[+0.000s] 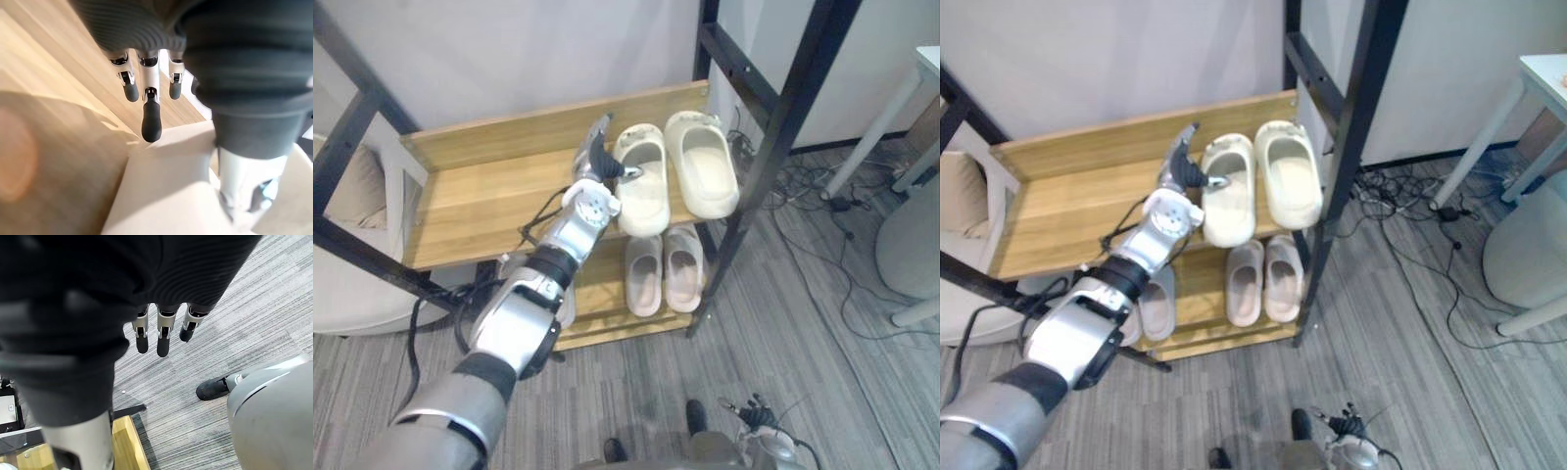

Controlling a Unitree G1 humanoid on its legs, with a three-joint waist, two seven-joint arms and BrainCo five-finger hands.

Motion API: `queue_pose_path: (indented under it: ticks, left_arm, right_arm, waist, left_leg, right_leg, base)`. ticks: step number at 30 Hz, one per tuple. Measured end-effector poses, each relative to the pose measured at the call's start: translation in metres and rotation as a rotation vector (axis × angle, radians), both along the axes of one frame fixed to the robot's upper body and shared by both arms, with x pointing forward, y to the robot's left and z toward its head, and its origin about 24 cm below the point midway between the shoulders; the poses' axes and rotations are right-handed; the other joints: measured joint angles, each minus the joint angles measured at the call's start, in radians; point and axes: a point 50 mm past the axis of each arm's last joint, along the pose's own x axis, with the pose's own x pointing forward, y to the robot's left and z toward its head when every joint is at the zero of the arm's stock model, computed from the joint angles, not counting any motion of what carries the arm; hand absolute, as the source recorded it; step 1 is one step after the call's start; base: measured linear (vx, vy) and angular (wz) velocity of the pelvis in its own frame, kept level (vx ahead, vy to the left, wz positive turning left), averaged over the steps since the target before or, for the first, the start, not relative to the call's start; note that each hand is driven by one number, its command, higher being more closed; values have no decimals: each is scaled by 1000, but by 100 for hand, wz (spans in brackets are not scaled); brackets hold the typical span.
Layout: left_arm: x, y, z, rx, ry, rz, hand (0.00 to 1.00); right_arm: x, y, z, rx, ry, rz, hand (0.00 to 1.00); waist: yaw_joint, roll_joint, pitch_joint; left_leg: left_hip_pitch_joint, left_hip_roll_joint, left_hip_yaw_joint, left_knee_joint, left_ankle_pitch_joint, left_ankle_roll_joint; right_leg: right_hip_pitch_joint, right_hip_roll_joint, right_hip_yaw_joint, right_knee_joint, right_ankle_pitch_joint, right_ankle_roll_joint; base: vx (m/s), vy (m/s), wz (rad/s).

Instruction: Organize the slippers on the shoe rack

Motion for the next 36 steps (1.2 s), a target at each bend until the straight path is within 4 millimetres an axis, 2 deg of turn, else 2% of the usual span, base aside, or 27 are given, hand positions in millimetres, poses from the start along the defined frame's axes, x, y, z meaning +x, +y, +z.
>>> queue_pose_path:
  ticks: [17, 22, 36]
  left_arm:
    - [-4, -2, -1, -159, 7, -36, 0]
    - [-11, -3, 3, -227, -33, -67, 0]
    - [-46, -9, -29, -444, -28, -157, 0]
  right_arm:
    - [0, 2, -1, 18, 5, 13, 0]
    - [0, 5, -2, 21, 9, 19, 0]
    - [-1, 8, -3, 20, 18, 46, 0]
  waist:
    - [1, -9, 0]
    - [1, -28, -1]
    - [16, -39, -1]
  left_leg:
    - [7, -9, -28, 2, 5, 6]
    - [11, -9, -37, 2, 7, 7]
    - [20, -8, -60, 1, 12, 10]
  right_leg:
    - [23, -9, -38, 0, 0, 0]
    - [30, -10, -47, 0, 0, 0]
    - [53, -13, -82, -1, 0, 0]
  base:
    - [-21, -13, 5]
    - [-31, -20, 4]
    - [-22, -16, 5]
